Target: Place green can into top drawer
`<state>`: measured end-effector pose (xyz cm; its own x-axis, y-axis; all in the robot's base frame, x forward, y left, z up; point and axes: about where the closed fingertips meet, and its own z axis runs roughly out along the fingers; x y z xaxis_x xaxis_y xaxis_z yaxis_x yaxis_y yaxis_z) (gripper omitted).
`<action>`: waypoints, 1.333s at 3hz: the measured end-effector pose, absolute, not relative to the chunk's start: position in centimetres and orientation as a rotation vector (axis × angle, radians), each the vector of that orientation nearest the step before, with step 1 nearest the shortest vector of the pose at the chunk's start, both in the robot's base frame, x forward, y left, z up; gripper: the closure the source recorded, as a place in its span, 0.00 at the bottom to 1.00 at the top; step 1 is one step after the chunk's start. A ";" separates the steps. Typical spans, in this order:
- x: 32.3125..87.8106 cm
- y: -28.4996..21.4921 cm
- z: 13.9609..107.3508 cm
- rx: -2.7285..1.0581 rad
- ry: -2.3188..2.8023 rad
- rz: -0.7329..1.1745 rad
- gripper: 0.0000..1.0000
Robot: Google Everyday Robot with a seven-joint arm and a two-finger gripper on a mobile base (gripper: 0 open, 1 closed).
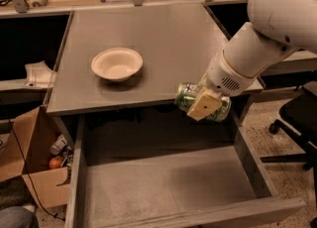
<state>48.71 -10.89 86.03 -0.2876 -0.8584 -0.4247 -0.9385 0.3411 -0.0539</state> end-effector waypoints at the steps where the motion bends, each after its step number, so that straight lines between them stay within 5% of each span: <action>1: 48.7 -10.9 86.0 -1.583 2.233 0.293 1.00; 4: 46.8 -8.8 78.9 -1.513 2.307 0.475 1.00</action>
Offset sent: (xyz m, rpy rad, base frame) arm -0.0184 0.0113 -0.0691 0.0649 0.1277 -0.0558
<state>46.75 -8.76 78.92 -0.3747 -0.8082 -0.4542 -0.9219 0.3766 0.0904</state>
